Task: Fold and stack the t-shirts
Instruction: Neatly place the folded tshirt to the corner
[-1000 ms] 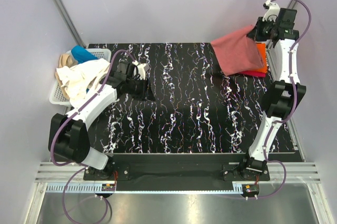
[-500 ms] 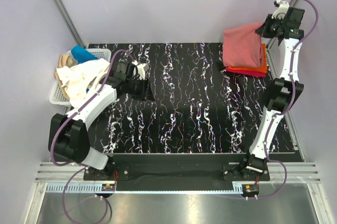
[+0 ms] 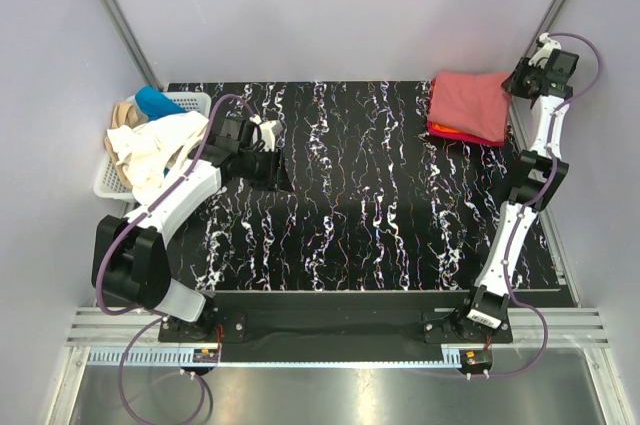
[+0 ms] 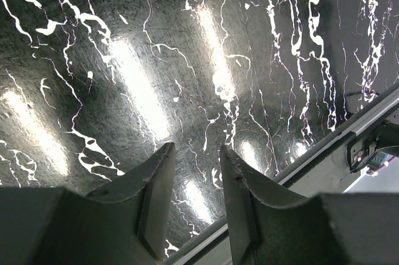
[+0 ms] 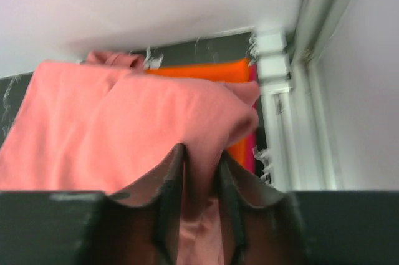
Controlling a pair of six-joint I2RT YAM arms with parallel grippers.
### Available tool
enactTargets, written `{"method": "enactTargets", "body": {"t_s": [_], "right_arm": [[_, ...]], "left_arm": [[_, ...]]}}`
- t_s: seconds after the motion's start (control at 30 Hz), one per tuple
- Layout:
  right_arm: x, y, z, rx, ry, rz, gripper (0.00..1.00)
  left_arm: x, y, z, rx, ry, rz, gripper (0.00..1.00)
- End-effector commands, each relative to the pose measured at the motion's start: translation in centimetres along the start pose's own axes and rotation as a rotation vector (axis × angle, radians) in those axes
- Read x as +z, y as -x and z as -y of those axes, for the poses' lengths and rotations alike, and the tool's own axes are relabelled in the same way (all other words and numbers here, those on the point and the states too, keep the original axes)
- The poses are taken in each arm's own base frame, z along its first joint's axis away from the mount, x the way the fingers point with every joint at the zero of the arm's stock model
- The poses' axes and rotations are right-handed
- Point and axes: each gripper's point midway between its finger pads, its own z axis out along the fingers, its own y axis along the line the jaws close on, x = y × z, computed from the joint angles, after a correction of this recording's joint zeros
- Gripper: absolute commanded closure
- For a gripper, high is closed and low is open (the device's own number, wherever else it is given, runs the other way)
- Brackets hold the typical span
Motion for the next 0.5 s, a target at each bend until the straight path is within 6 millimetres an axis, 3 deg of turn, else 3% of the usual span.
{"method": "enactTargets", "body": {"t_s": [0.0, 0.03, 0.13, 0.17, 0.27, 0.3, 0.33, 0.37, 0.4, 0.47], "right_arm": [[-0.8, 6.5, 0.7, -0.085, -0.07, 0.211, 0.57], [-1.0, 6.9, 1.1, -0.084, -0.096, 0.223, 0.48], [-2.0, 8.2, 0.9, -0.057, -0.093, 0.244, 0.36], [-2.9, 9.2, 0.4, -0.062, -0.086, 0.259, 0.36], [-3.4, 8.8, -0.6, -0.001, -0.063, 0.232, 0.38], [-4.5, 10.0, -1.6, -0.001, -0.053, 0.246, 0.39], [-4.2, 8.9, -1.8, 0.007, -0.059, 0.215, 0.4], [-5.3, 9.9, -2.3, 0.001, -0.07, 0.226, 0.41], [-5.0, 8.7, -2.9, 0.006, -0.076, 0.192, 0.43], [-6.1, 9.4, -3.0, 0.008, -0.136, 0.196, 0.43]], "left_arm": [[-0.4, 1.4, 0.7, 0.039, -0.007, 0.04, 0.6], [-0.3, 1.4, 0.6, 0.04, -0.004, 0.04, 0.6], [-0.1, 1.2, 0.7, 0.041, -0.004, 0.03, 0.6], [-0.1, 1.2, 0.7, 0.039, -0.002, 0.033, 0.6], [-0.3, 1.4, 0.8, 0.042, -0.002, 0.041, 0.6], [-0.4, 1.4, 0.8, 0.043, 0.0, 0.044, 0.6], [-0.4, 1.5, 0.8, 0.045, 0.001, 0.047, 0.6], [-0.7, 1.6, 0.9, 0.048, 0.003, 0.057, 0.6], [-0.7, 1.7, 1.0, 0.048, 0.002, 0.059, 0.6], [-1.1, 1.8, 1.3, 0.055, -0.008, 0.069, 0.6]]}}
